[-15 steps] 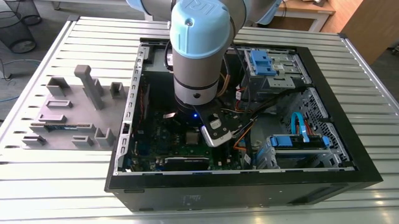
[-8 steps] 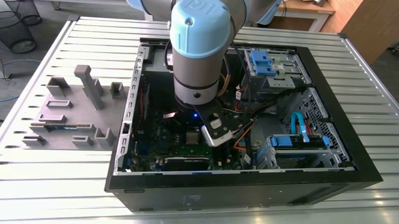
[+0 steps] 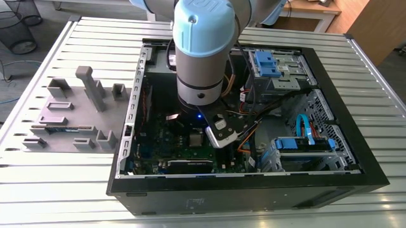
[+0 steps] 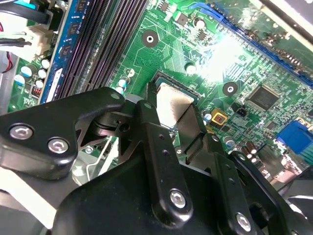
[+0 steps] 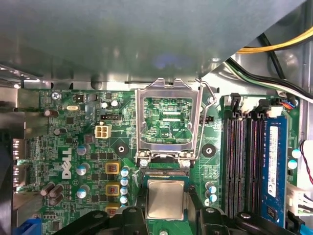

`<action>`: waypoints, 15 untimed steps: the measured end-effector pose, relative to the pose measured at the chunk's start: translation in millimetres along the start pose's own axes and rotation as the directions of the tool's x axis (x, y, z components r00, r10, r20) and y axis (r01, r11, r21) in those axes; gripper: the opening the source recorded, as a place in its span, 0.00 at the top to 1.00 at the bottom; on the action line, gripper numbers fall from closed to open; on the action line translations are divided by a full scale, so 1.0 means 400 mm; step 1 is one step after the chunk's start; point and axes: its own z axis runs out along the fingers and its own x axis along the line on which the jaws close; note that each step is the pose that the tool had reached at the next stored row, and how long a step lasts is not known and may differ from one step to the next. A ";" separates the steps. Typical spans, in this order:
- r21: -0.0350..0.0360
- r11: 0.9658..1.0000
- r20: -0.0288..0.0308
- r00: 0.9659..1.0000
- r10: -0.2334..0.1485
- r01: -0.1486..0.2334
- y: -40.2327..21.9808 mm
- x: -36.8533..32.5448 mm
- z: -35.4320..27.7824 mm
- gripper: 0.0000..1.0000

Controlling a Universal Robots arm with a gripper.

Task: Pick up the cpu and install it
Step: 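Place the cpu into insertion slot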

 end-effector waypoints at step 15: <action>-0.006 1.000 0.000 1.000 -0.006 0.006 0.000 0.000 0.004 0.57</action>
